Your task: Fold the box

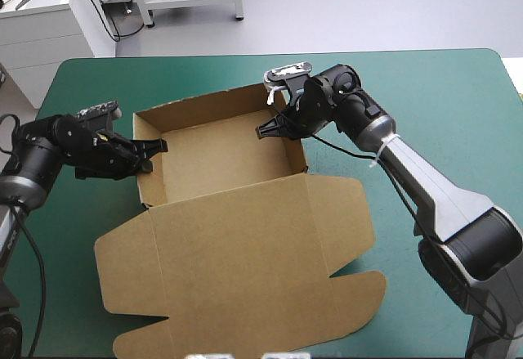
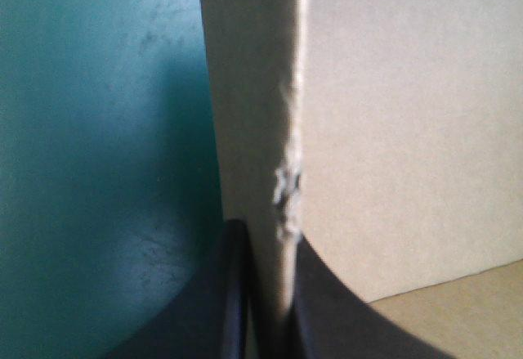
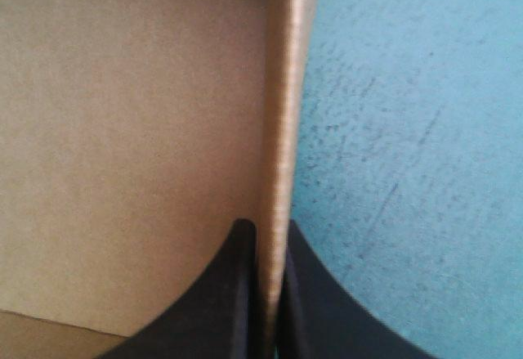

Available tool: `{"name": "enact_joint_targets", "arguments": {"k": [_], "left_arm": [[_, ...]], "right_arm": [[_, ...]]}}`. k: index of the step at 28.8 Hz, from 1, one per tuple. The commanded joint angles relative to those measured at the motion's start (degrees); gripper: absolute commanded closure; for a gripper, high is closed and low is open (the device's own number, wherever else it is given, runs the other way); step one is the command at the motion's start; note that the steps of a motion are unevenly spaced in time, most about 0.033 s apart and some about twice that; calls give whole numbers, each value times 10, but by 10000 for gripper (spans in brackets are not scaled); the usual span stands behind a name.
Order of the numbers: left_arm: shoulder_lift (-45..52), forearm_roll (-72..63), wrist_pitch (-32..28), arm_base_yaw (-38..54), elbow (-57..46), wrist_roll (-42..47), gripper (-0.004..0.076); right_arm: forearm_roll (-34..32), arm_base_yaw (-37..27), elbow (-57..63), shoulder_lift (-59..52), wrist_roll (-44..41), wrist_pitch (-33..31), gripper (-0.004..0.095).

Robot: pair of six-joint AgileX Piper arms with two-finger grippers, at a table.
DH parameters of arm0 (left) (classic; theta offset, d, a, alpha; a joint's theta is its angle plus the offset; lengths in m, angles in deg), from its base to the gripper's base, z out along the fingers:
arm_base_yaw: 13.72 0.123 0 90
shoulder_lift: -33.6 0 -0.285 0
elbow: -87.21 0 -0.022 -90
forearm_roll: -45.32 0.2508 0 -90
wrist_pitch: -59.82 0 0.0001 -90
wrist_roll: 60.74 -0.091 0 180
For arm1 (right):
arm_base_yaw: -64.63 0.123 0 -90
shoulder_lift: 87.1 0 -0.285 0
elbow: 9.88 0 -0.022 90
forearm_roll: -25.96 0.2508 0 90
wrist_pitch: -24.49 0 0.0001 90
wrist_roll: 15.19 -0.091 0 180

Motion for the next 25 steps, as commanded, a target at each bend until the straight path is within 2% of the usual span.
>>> {"name": "enact_joint_targets", "arguments": {"k": [1,2,8,10,17,25], "left_arm": [[-12,32,-4,-31,91,2,732],[-35,59,13,-54,130,10,732],[-119,72,40,-115,226,16,732],[-146,74,44,-131,244,16,732],[-218,98,56,-158,251,33,732],[-247,125,73,-164,251,29,732]], "right_arm": [[-70,-3,-17,-41,-7,-60,908],[-73,-13,-17,-41,-7,-82,908],[7,-57,9,-42,-7,-82,908],[7,-70,24,-42,-7,-82,908],[7,-86,106,-35,-3,-82,915],[16,-86,106,-30,9,-44,927]]}}
